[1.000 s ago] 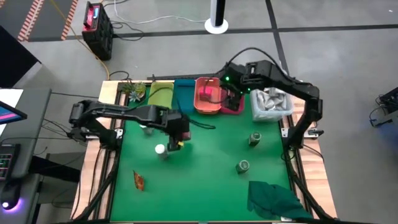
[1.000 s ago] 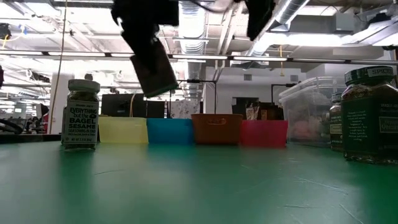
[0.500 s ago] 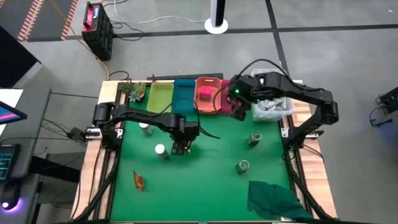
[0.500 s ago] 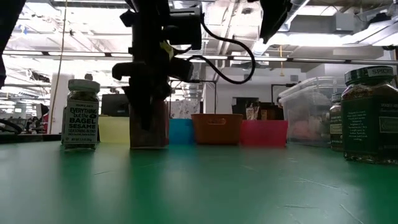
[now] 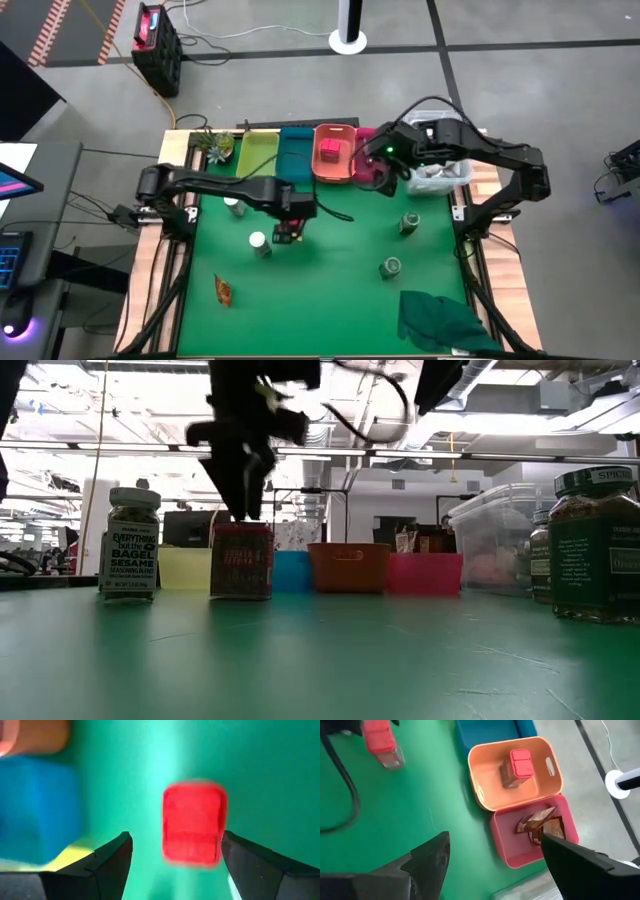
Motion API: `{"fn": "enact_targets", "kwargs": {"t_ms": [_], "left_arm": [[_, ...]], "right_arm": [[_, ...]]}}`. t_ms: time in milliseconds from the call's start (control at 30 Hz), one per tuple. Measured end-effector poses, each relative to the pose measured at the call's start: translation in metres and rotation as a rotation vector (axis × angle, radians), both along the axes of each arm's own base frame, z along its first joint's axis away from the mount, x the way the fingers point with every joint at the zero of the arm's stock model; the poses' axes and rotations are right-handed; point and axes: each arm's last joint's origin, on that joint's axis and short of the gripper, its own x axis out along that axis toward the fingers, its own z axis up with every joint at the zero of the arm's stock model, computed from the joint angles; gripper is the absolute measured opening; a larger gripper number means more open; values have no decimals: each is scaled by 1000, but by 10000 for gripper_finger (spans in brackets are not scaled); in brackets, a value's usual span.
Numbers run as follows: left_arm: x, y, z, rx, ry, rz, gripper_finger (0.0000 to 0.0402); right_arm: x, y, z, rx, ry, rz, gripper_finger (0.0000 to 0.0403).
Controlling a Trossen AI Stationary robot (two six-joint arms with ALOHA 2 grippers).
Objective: Sort spices by type
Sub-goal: Put the red seasoning can into the orange bin
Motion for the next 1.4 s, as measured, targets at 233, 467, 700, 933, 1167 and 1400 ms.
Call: {"fn": "enact_targets", "kwargs": {"t_ms": [233,467,700,933,1167,1400], "left_arm": [[-61,-4,34,13,-175,105,292],[-109,-7,54,-64,-595,167,293],[-130,-11,69,-85,-914,193,293],[-128,-21,60,-46,-1028,134,293],[-131,-33,30,63,-1062,148,293],[-145,-33,35,89,-1150,181,293]], "right_arm": [[-4,15,-5,-2,-95,29,338],[31,48,-39,-19,-256,180,338],[86,80,-81,-62,-317,332,330],[128,82,-127,-106,-291,376,326],[157,68,-163,-20,-327,415,334],[177,64,-192,17,-374,443,348]]}}
